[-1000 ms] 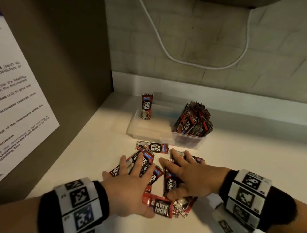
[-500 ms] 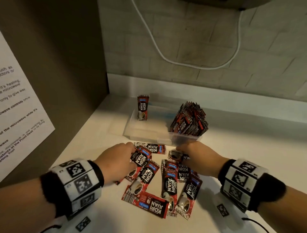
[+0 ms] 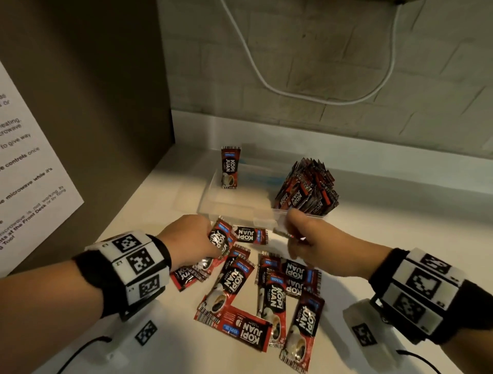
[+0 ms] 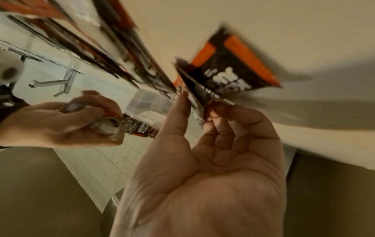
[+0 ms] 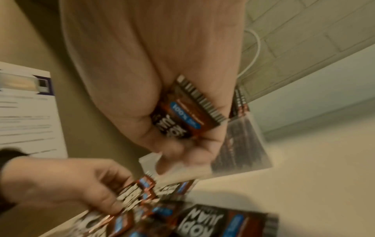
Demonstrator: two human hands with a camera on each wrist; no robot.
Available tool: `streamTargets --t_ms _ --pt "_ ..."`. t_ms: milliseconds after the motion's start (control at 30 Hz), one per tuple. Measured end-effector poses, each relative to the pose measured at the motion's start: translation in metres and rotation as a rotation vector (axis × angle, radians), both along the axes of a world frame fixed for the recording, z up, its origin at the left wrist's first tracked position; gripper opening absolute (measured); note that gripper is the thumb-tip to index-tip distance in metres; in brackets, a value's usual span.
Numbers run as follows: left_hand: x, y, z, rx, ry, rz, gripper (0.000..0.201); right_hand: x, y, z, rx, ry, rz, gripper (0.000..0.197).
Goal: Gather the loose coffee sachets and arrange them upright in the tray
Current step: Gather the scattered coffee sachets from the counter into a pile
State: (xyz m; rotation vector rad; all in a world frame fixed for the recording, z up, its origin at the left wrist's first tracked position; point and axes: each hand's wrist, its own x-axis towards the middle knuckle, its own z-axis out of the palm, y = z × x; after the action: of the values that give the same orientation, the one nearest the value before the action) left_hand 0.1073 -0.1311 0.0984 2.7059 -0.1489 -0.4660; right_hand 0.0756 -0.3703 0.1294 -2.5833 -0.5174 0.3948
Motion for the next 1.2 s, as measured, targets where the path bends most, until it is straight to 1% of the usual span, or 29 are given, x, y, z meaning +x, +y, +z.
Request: streamTargets --t_ms 33,67,100,133,200,267,367,433,500,567,600,633,733,767,833,867,933,967,1033,1133,1200 --pt "0.001 0.002 0.001 -0.024 -0.01 0.001 0.023 -0.005 0.005 0.002 0.014 0.006 0.084 0.023" --pt "0.003 0.004 0.003 -0.04 -0.021 -0.005 0.018 -0.009 0.01 0.003 0.002 0.028 0.162 0.028" --pt "0.005 0.007 0.006 -0.039 -0.042 -0.022 0.012 -0.013 0.014 0.002 -0.035 0.055 0.231 0.041" --pt "0.006 0.01 0.009 -0.009 -0.061 -0.038 0.011 -0.016 0.018 -0.001 -0.098 0.065 0.297 0.053" --pt "0.008 0.014 0.016 0.086 -0.124 -0.063 0.019 -0.019 0.025 -0.011 -0.241 0.036 0.426 0.064" --pt "0.01 0.017 0.024 0.142 -0.174 -0.066 0.023 -0.018 0.03 -0.018 -0.321 -0.002 0.491 0.066" --pt "0.005 0.015 0.035 0.127 -0.17 -0.093 0.013 -0.014 0.031 -0.016 -0.357 -0.072 0.464 0.057" --pt "-0.002 0.01 0.036 0.039 -0.08 -0.16 0.005 -0.011 0.031 -0.013 -0.368 -0.131 0.463 0.049" --pt "-0.012 0.002 0.029 -0.066 0.069 -0.22 0.008 -0.008 0.028 -0.009 -0.359 -0.165 0.458 0.038" --pt "-0.021 -0.005 0.017 -0.025 0.163 -0.3 0.008 -0.006 0.023 -0.003 -0.295 -0.159 0.443 0.022" --pt "-0.025 -0.007 0.011 0.015 0.17 -0.331 0.008 -0.005 0.02 0.003 -0.254 -0.159 0.42 0.015" --pt "-0.028 -0.008 0.005 0.036 0.165 -0.344 0.013 -0.005 0.016 0.008 -0.219 -0.162 0.387 0.009" --pt "-0.033 -0.012 -0.004 0.064 0.127 -0.329 0.043 -0.004 -0.002 0.017 -0.099 -0.128 0.222 0.012" --pt "-0.034 -0.015 -0.004 0.103 0.103 -0.344 0.046 -0.005 -0.009 0.018 -0.073 -0.102 0.175 0.014" --pt "-0.033 -0.018 -0.003 0.126 0.062 -0.354 0.037 -0.007 -0.019 0.016 -0.091 -0.076 0.117 0.024" --pt "-0.031 -0.018 -0.001 0.125 0.039 -0.357 0.03 -0.008 -0.023 0.013 -0.12 -0.081 0.103 0.025" --pt "-0.027 -0.019 0.007 0.113 0.016 -0.376 0.018 -0.009 -0.025 0.004 -0.177 -0.103 0.109 0.017" --pt "-0.024 -0.018 0.01 0.095 0.032 -0.388 0.013 -0.009 -0.025 -0.001 -0.204 -0.11 0.113 0.014" --pt "-0.023 -0.016 0.015 0.099 0.072 -0.422 0.01 -0.008 -0.021 -0.01 -0.266 -0.092 0.09 0.023" --pt "-0.025 -0.014 0.015 0.141 0.072 -0.445 0.013 -0.002 -0.012 -0.023 -0.327 -0.069 0.036 0.036" --pt "-0.031 -0.014 0.011 0.134 0.047 -0.417 0.008 0.003 -0.009 -0.028 -0.314 -0.056 0.01 0.038"
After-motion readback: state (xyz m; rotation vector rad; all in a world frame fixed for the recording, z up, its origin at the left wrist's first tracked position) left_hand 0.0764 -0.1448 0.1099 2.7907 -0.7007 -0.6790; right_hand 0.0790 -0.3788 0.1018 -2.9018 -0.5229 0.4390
